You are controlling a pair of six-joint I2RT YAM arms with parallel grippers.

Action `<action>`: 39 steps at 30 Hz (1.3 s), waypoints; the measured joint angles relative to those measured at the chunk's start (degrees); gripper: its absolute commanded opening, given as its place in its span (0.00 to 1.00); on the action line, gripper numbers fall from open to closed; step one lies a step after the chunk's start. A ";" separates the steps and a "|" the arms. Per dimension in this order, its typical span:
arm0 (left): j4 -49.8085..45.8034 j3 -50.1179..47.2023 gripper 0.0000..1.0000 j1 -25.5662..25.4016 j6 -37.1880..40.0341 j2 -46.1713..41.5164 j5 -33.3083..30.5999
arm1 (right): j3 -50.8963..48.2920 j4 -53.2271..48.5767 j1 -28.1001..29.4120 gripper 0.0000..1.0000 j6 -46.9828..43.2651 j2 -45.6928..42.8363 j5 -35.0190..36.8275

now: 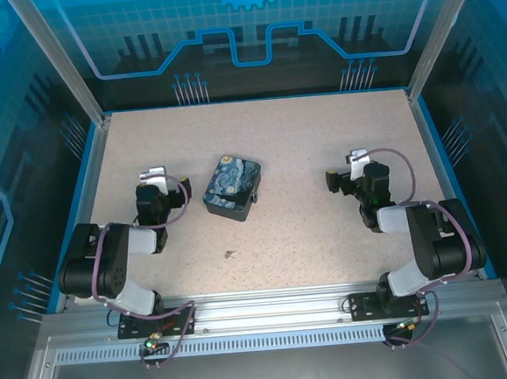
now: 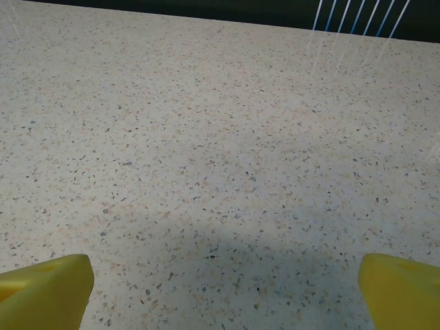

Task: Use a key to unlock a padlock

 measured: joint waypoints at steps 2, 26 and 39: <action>0.00 0.00 0.99 0.00 0.00 0.00 0.02 | 0.00 0.00 0.00 1.00 0.00 0.00 0.00; 0.00 0.00 0.99 0.00 -0.02 0.00 0.00 | 0.00 -0.02 0.00 1.00 0.00 0.00 0.02; -22.62 5.95 0.99 -0.07 -5.64 -18.47 -7.28 | 14.16 -28.57 -0.92 1.00 13.00 -19.50 2.16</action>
